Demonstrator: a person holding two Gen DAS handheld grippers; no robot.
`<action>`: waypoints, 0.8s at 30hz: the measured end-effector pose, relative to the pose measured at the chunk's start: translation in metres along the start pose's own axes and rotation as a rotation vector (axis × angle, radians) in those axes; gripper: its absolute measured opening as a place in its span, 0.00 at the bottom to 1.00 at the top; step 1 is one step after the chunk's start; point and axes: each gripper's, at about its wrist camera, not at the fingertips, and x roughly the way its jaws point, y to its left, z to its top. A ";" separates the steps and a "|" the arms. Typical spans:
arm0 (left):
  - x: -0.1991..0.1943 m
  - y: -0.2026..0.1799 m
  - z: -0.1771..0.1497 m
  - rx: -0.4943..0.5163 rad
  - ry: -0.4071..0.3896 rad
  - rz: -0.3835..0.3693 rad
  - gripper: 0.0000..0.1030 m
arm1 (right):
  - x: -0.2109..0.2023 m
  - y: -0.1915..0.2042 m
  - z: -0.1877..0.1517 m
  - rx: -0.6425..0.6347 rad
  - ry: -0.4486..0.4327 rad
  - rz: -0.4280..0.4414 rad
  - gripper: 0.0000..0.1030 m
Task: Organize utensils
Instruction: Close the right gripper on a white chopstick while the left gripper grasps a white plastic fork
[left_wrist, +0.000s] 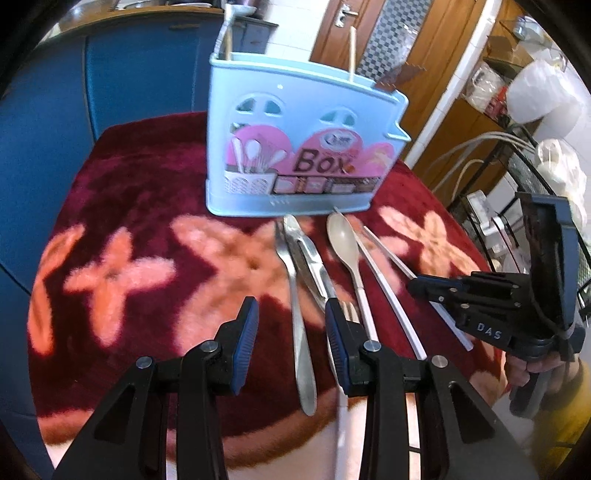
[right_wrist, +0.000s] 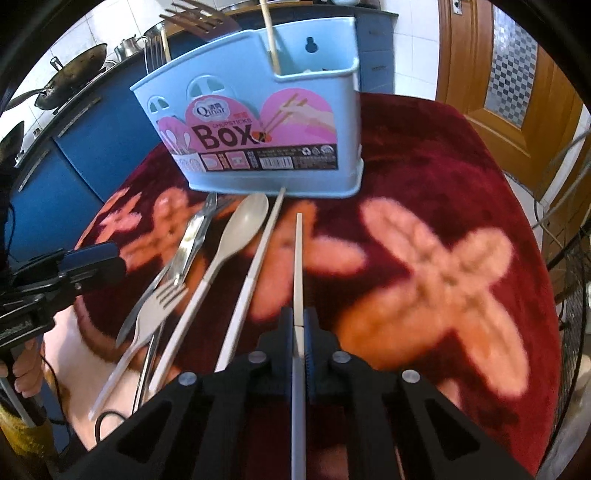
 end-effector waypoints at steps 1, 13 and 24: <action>0.001 -0.002 -0.001 0.005 0.009 -0.006 0.37 | -0.001 0.000 -0.002 0.002 0.005 -0.003 0.07; 0.015 -0.020 -0.011 0.091 0.082 -0.045 0.37 | -0.019 -0.014 -0.029 0.031 0.042 -0.008 0.07; 0.024 -0.026 -0.014 0.107 0.122 -0.106 0.20 | -0.019 -0.020 -0.030 0.042 0.042 0.013 0.07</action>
